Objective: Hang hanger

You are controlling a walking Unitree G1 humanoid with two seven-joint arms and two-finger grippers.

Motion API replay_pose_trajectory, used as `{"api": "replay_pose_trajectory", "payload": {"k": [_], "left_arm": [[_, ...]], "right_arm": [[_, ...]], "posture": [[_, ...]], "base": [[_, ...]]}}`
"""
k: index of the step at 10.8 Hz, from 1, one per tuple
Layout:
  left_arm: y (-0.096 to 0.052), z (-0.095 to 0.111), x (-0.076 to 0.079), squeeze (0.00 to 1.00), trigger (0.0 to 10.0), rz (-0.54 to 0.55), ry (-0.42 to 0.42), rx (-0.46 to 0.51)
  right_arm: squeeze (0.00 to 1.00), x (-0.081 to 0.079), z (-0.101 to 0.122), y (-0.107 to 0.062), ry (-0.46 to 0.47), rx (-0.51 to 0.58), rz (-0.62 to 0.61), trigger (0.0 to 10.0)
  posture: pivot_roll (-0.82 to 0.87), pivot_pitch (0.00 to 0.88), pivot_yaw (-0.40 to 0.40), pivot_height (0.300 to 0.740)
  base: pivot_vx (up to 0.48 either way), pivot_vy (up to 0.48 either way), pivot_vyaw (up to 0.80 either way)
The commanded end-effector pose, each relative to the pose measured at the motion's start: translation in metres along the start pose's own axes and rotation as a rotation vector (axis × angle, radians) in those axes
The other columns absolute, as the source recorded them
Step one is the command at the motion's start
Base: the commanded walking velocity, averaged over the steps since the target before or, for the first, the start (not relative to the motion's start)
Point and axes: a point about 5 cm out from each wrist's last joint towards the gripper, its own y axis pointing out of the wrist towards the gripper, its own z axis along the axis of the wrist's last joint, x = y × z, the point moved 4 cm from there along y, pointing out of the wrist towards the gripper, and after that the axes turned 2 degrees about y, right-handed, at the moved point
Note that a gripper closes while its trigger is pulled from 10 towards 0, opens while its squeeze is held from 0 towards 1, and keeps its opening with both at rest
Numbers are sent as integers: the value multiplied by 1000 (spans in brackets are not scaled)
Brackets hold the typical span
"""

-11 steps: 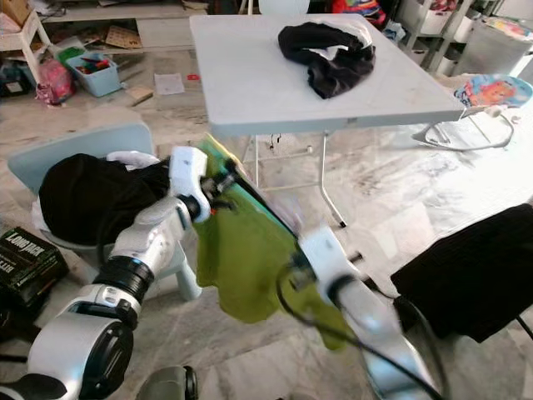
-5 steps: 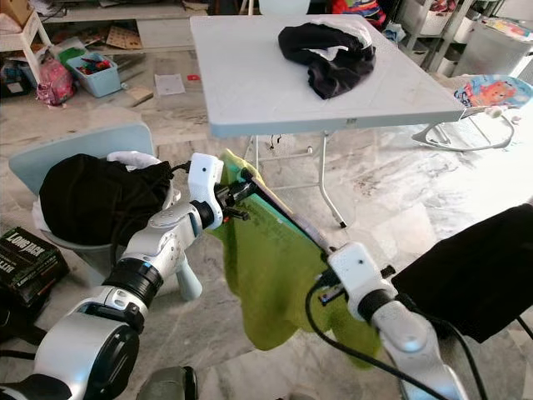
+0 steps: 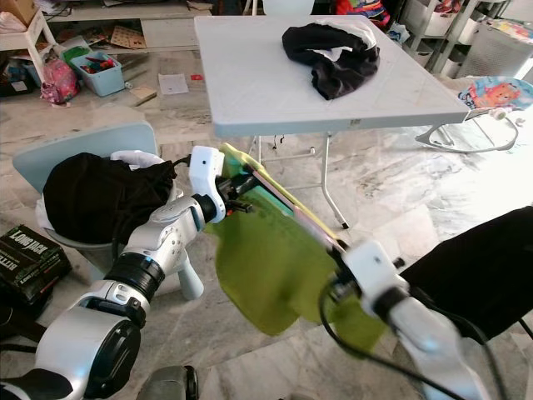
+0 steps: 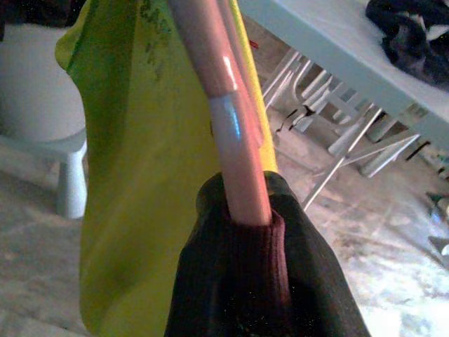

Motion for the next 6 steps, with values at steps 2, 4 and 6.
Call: {"api": "replay_pose_trajectory", "payload": {"k": [2, 4, 6], "left_arm": [[-53, 39, -99, 0, 0, 413, 8, 135], [-41, 34, -82, 0, 0, 355, 26, 119], [-32, 27, -65, 0, 0, 310, 87, 100]], "right_arm": [[0, 34, -22, -43, -70, -74, -83, 10000], [0, 31, -5, -23, -104, -17, -79, 10000], [0, 20, 16, -2, -65, 50, -59, 10000]], "posture": [[-155, 0, -50, 740], [-155, 0, -47, 740], [-150, 0, -44, 740]], "base": [[0, 0, 0], [0, 0, 0], [0, 0, 0]]}}
